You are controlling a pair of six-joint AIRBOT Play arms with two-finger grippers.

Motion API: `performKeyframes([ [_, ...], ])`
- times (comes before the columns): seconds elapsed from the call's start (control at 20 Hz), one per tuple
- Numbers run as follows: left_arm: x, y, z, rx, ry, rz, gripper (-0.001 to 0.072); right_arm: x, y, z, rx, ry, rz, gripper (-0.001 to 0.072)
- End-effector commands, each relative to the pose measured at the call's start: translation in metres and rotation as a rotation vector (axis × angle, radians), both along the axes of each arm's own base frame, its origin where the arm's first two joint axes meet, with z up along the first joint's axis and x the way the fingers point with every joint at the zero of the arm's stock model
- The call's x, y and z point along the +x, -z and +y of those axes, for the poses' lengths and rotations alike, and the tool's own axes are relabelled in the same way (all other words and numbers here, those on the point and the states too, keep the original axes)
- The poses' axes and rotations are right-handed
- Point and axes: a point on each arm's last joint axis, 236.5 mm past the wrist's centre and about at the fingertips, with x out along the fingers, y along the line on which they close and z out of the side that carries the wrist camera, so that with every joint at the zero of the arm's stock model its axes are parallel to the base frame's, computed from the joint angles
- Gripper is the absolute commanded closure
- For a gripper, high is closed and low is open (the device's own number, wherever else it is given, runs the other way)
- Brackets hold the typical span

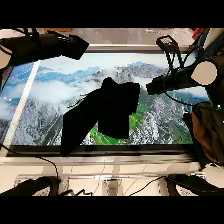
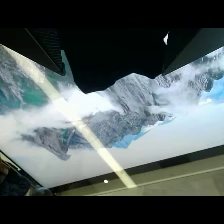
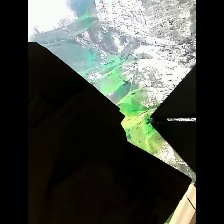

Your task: Fold the clothes and pants, and hang the long-sleeved shirts on hangers.

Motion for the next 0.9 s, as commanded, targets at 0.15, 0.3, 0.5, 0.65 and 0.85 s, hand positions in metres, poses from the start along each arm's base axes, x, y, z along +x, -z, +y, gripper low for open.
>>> performKeyframes([
  [0.15,0.0,0.0,0.001,0.0,-0.001,-0.001,0.0009,0.0,0.001,0.0,0.0,0.0,0.002,0.0693],
  [0.3,0.0,0.0,0.001,0.0,-0.001,-0.001,0.0009,0.0,0.001,0.0,0.0,-0.001,0.002,0.0693],
  [0.5,0.0,0.0,0.001,0.0,-0.001,-0.001,0.0009,0.0,0.001,0.0,0.0,-0.001,0.002,0.0693],
  [0.65,0.0,0.0,0.001,0.0,-0.001,-0.001,0.0009,0.0,0.001,0.0,0.0,-0.001,0.002,0.0693],
  [0.85,0.0,0.0,0.0,-0.001,0.0,0.0,0.0009,0.015,-0.012,0.007,0.036,0.001,-0.077,0.0693],
])
